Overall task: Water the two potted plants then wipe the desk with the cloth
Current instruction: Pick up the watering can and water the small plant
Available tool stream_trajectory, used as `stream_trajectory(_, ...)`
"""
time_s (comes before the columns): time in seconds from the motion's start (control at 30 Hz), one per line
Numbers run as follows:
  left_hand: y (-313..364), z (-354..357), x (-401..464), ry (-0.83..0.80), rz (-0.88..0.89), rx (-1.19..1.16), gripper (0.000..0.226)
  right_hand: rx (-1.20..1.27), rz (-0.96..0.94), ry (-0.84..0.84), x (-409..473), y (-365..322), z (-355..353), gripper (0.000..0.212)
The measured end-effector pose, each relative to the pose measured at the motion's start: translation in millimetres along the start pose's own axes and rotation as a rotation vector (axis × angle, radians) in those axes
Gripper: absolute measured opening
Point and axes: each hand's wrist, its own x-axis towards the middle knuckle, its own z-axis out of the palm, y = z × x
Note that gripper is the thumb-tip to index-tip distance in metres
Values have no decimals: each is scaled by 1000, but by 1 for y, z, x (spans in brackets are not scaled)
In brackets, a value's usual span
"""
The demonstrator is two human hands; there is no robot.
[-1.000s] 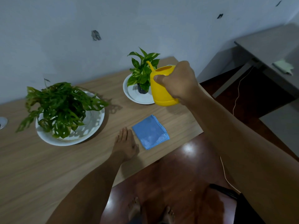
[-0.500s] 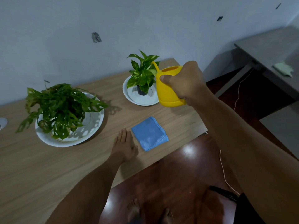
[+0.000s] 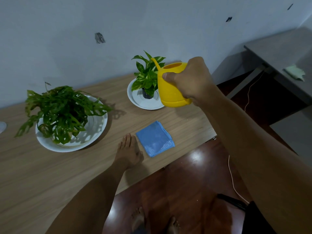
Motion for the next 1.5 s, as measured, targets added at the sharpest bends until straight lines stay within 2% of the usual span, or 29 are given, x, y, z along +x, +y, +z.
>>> stream_trajectory(0.4,1,0,-2,11,12,-31,86,12,38,45,5,3,-7,60)
stream_trajectory(0.7,-4,6,1,18,20,-13,87,-7,17,-17,-8,3,-10,63)
stream_trajectory(0.97,-5,5,1,14,12,-26,88,50,-22,-21,-11,-10,0,51)
stream_trajectory(1.5,-10,11,3,40,30,-45,89,-22,21,83,-7,3,-14,67)
